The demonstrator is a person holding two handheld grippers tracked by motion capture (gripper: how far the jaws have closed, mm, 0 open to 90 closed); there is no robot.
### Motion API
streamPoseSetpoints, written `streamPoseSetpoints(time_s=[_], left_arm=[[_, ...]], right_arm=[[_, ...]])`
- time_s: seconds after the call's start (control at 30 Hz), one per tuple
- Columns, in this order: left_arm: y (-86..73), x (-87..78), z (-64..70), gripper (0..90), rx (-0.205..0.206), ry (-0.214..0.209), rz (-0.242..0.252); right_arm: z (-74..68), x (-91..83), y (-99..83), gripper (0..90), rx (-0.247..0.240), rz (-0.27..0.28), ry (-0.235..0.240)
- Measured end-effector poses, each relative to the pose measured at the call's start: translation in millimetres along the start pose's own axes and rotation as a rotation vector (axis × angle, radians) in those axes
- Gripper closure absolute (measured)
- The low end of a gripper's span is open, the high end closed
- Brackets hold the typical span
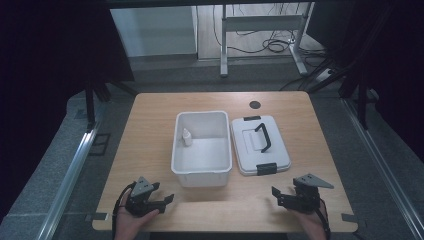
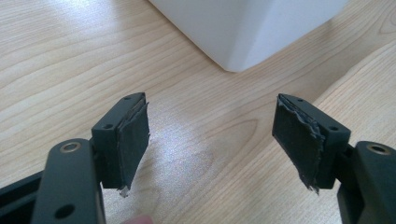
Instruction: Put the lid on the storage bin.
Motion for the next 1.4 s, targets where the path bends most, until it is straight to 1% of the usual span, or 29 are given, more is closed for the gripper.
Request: streamPoseSetpoints(time_s=[0.37, 0.5, 0.77, 0.9, 1.03, 1.1, 1.13, 1.23, 1.33, 1.4], left_arm=[[0.1, 0.6, 0.7, 27.4, 0.004, 0.000, -0.001], [0.2, 0.7, 1.6, 27.3, 0.008, -0.002, -0.002], [0.1, 1.7, 1.9, 27.4, 0.008, 0.000, -0.007], [1.2, 1.9, 3.9, 27.3, 0.013, 0.000, -0.006], [0.8, 6.3, 6.5, 27.4, 0.018, -0.001, -0.020], [0.2, 9.1, 8.4, 27.3, 0.025, -0.006, -0.029], [0.1, 9.5, 8.7, 27.3, 0.026, -0.006, -0.030], [0.5, 8.3, 7.1, 27.4, 0.023, -0.003, -0.024], [1.1, 7.3, 3.6, 27.3, 0.017, 0.003, -0.021], [1.6, 7.5, 3.8, 27.3, 0.021, 0.003, -0.021]], right_arm=[[-2.9, -1.9, 0.7, 13.8, -0.007, 0.017, 0.011], [-4.7, -1.2, 0.5, 15.3, 0.008, 0.013, 0.022], [-5.3, -1.7, 2.1, 18.8, 0.014, 0.008, 0.035], [-5.8, -3.8, 5.5, 21.6, 0.010, 0.004, 0.046], [-8.9, -6.2, 10.5, 24.3, 0.001, 0.005, 0.055], [-9.4, -8.1, 13.2, 26.2, 0.009, -0.009, 0.066], [-9.3, -9.0, 14.3, 26.5, 0.025, -0.020, 0.072], [-6.9, -11.0, 19.4, 27.7, 0.052, -0.035, 0.084], [-6.1, -11.3, 26.5, 28.6, 0.061, -0.068, 0.091], [-7.2, -12.6, 33.8, 29.5, 0.066, -0.084, 0.102]])
Point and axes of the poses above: each handheld gripper's, and its own axes: x roughly forward along the jaws, y roughly out of its top, z roughly to its right, the point moved 6 cm from there along x, roughly forward along the jaws, and after that the axes turned 8 degrees about x, right-handed, at the moved point
